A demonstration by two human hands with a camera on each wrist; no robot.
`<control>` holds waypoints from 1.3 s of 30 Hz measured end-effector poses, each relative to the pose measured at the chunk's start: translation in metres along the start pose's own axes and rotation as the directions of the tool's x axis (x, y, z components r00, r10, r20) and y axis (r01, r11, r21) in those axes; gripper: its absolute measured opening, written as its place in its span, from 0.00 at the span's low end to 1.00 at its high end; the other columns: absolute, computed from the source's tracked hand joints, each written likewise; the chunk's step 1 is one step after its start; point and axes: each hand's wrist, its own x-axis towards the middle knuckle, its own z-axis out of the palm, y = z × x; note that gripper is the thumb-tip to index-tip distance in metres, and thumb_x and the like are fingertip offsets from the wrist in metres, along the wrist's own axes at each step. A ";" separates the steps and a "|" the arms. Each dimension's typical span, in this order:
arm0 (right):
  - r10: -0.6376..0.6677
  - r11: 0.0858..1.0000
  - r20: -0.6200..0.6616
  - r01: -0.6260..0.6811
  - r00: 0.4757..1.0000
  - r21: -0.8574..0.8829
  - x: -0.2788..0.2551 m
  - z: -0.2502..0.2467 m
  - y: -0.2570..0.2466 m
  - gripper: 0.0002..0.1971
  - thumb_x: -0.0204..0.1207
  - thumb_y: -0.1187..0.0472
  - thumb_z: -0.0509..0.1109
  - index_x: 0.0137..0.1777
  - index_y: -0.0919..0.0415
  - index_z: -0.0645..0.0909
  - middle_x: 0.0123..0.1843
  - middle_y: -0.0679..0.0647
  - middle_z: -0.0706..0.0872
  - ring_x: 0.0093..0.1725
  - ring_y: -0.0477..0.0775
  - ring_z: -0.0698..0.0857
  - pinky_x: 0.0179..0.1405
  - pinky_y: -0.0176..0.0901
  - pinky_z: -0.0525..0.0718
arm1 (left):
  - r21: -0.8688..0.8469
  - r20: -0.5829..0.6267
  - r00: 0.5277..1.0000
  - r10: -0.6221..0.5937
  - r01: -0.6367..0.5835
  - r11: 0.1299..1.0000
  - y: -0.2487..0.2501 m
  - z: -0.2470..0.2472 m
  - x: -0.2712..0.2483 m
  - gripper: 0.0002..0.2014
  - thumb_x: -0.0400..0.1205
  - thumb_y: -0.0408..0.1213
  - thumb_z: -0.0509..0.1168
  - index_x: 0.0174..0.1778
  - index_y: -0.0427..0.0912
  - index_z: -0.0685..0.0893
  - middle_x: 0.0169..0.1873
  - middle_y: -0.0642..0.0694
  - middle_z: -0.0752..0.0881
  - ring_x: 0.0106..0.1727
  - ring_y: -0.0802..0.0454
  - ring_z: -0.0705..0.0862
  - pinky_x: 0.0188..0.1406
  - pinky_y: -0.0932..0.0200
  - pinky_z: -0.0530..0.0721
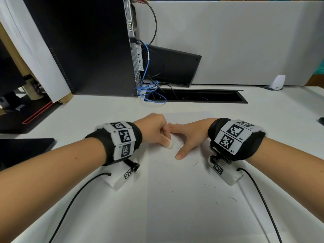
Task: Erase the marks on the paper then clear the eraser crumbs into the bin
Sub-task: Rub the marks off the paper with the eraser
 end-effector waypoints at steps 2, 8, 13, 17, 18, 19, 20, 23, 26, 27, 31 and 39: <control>-0.008 1.000 -0.004 0.008 1.000 0.013 0.001 0.001 0.000 0.56 0.64 0.37 0.75 0.83 0.45 0.40 0.85 0.40 0.40 0.84 0.46 0.44 0.84 0.54 0.47 | 0.053 -0.083 0.996 -0.046 0.051 0.997 -0.002 -0.004 0.010 0.10 0.74 0.42 0.74 0.47 0.41 0.91 0.37 0.51 0.88 0.41 0.58 0.83 0.43 0.64 0.79; -0.018 0.998 -0.006 0.019 1.000 0.066 0.000 -0.001 0.001 0.52 0.63 0.39 0.76 0.81 0.41 0.48 0.85 0.40 0.49 0.83 0.47 0.53 0.83 0.55 0.54 | 0.008 -0.024 1.000 -0.014 0.014 1.000 0.005 0.004 0.007 0.07 0.73 0.41 0.76 0.44 0.43 0.92 0.21 0.61 0.79 0.24 0.68 0.78 0.30 0.75 0.72; 0.018 0.999 -0.012 -0.017 1.000 0.028 0.002 0.001 0.000 0.63 0.53 0.30 0.75 0.83 0.44 0.42 0.85 0.38 0.45 0.84 0.47 0.50 0.83 0.54 0.53 | 0.065 -0.125 0.989 -0.073 0.081 0.995 -0.002 -0.006 0.018 0.10 0.75 0.41 0.74 0.48 0.40 0.91 0.42 0.47 0.90 0.41 0.56 0.82 0.41 0.65 0.76; -0.017 0.997 -0.012 0.018 1.000 0.072 0.002 0.001 0.001 0.56 0.56 0.34 0.77 0.81 0.42 0.48 0.84 0.39 0.50 0.83 0.47 0.54 0.82 0.55 0.55 | 0.055 -0.032 0.999 -0.017 0.019 0.998 0.006 0.002 0.008 0.06 0.73 0.40 0.75 0.43 0.43 0.92 0.27 0.56 0.83 0.31 0.61 0.80 0.35 0.70 0.74; -0.016 0.997 -0.011 0.016 1.000 0.075 0.002 0.000 0.001 0.55 0.57 0.35 0.77 0.81 0.41 0.49 0.84 0.39 0.51 0.83 0.47 0.55 0.82 0.55 0.55 | 0.044 -0.019 1.000 -0.013 0.014 0.999 0.007 0.003 0.007 0.06 0.73 0.40 0.75 0.43 0.44 0.92 0.24 0.57 0.82 0.29 0.62 0.79 0.33 0.72 0.74; -0.017 0.997 -0.008 0.017 1.000 0.077 0.004 0.001 0.002 0.57 0.55 0.34 0.77 0.81 0.41 0.48 0.84 0.39 0.51 0.83 0.47 0.55 0.82 0.55 0.56 | 0.045 -0.033 0.999 -0.021 0.023 0.999 0.007 0.002 0.007 0.06 0.73 0.41 0.75 0.43 0.44 0.92 0.25 0.56 0.83 0.30 0.60 0.80 0.33 0.71 0.75; -0.016 0.998 -0.007 0.016 1.000 0.067 0.005 0.002 0.002 0.61 0.51 0.31 0.76 0.82 0.42 0.47 0.84 0.38 0.51 0.83 0.47 0.55 0.82 0.54 0.56 | 0.054 -0.065 0.997 -0.038 0.042 0.998 0.006 0.000 0.010 0.08 0.73 0.41 0.75 0.44 0.42 0.92 0.29 0.53 0.86 0.35 0.57 0.83 0.37 0.69 0.78; -0.008 0.998 -0.022 0.009 1.000 0.062 0.007 0.002 0.004 0.65 0.43 0.27 0.74 0.81 0.41 0.45 0.83 0.38 0.55 0.82 0.47 0.58 0.81 0.54 0.59 | 0.061 -0.112 0.990 -0.081 0.088 0.994 0.005 -0.003 0.017 0.10 0.73 0.41 0.75 0.46 0.40 0.91 0.40 0.47 0.90 0.44 0.51 0.85 0.45 0.61 0.82; -0.033 0.995 -0.020 0.034 0.999 0.092 0.005 0.002 0.005 0.56 0.52 0.32 0.77 0.80 0.41 0.52 0.83 0.38 0.57 0.81 0.47 0.60 0.81 0.54 0.59 | 0.027 -0.038 0.998 -0.041 0.042 0.999 0.011 0.005 0.006 0.07 0.73 0.40 0.75 0.44 0.42 0.92 0.27 0.54 0.83 0.31 0.62 0.81 0.37 0.70 0.77; -0.040 0.995 -0.022 0.042 0.999 0.091 0.006 0.002 0.004 0.56 0.51 0.31 0.76 0.79 0.40 0.53 0.83 0.39 0.55 0.82 0.47 0.58 0.81 0.55 0.58 | 0.014 -0.013 0.999 -0.029 0.030 0.999 0.012 0.007 0.003 0.07 0.73 0.40 0.75 0.43 0.43 0.92 0.25 0.54 0.82 0.27 0.64 0.79 0.32 0.75 0.75; -0.039 0.997 -0.063 0.043 0.997 0.063 0.002 0.002 0.000 0.60 0.49 0.29 0.75 0.81 0.46 0.52 0.83 0.40 0.56 0.82 0.46 0.59 0.82 0.52 0.58 | -0.017 -0.070 0.996 -0.059 0.058 0.998 0.007 -0.002 -0.002 0.11 0.73 0.42 0.76 0.49 0.43 0.90 0.31 0.52 0.85 0.28 0.66 0.77 0.33 0.72 0.73; -0.094 0.925 -0.423 0.236 0.901 0.298 -0.024 -0.007 -0.008 0.04 0.73 0.58 0.74 0.42 0.55 0.81 0.37 0.47 0.87 0.36 0.40 0.86 0.41 0.24 0.79 | -0.254 -0.069 0.990 -0.121 0.100 0.962 0.002 -0.009 -0.005 0.25 0.76 0.32 0.71 0.57 0.46 0.60 0.38 0.53 0.76 0.39 0.53 0.77 0.37 0.66 0.74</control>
